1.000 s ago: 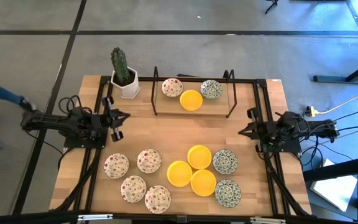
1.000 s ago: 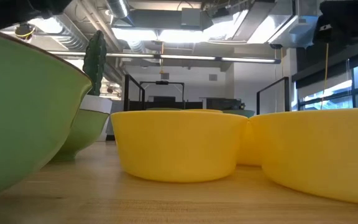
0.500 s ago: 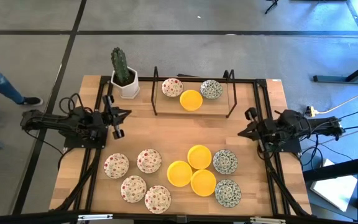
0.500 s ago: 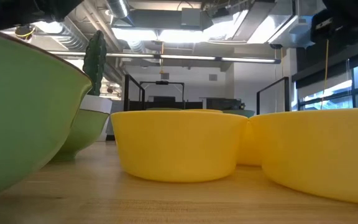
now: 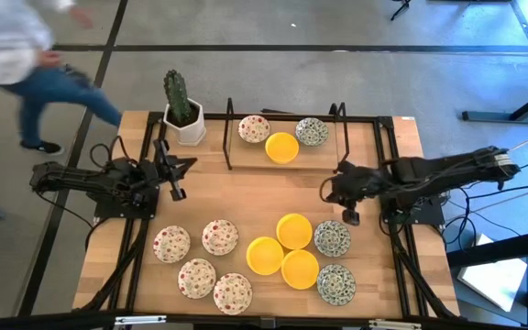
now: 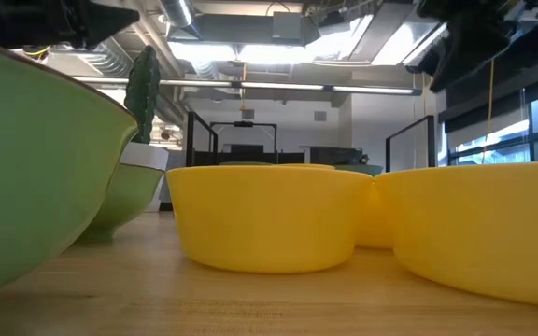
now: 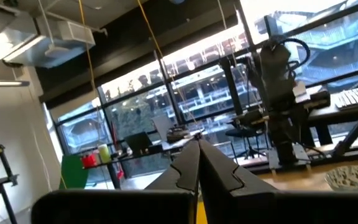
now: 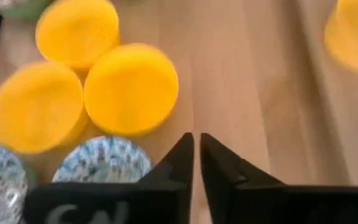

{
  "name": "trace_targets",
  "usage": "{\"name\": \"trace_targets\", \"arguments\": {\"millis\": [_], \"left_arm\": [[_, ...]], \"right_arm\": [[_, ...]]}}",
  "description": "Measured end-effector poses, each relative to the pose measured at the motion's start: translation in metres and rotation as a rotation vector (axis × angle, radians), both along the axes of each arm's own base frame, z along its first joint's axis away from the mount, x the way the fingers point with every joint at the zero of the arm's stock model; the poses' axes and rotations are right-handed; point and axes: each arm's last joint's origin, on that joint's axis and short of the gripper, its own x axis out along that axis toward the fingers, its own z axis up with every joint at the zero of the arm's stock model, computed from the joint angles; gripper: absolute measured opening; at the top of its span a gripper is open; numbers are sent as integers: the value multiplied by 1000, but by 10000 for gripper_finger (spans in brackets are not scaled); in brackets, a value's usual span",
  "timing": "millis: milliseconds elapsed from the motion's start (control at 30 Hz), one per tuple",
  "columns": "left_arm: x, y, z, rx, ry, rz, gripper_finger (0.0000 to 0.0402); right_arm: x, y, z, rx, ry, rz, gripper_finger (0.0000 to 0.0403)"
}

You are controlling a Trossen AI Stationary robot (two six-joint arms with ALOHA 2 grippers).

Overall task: Pick & Place Mini bowls
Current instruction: Stack the top blue bowl on top of the blue bowl on the shelf

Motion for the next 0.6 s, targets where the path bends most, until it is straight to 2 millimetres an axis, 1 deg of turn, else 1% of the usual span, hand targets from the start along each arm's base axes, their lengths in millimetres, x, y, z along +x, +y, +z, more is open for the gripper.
{"name": "trace_targets", "arguments": {"millis": [67, 100, 167, 267, 367, 467, 600], "left_arm": [[0, 0, -1, -1, 12, 4, 4], [0, 0, -1, -1, 15, 5, 5], [1, 0, -2, -1, 19, 5, 7], [1, 0, -2, -1, 21, 5, 7], [1, 0, -2, -1, 21, 6, 4], [1, 0, -2, -1, 21, 6, 2], [1, 0, -2, -1, 24, 7, 4]], "right_arm": [[9, 4, 5, 44, 61, 1, 61], [13, 5, 4, 55, 106, 3, 77], [16, 9, -3, 60, 210, 14, 111], [22, 13, -9, 42, 265, 45, 162], [24, 15, -23, 16, 333, 69, 207], [27, 16, -31, -2, 369, 74, 240], [30, 16, -43, -8, 415, 70, 260]]}}
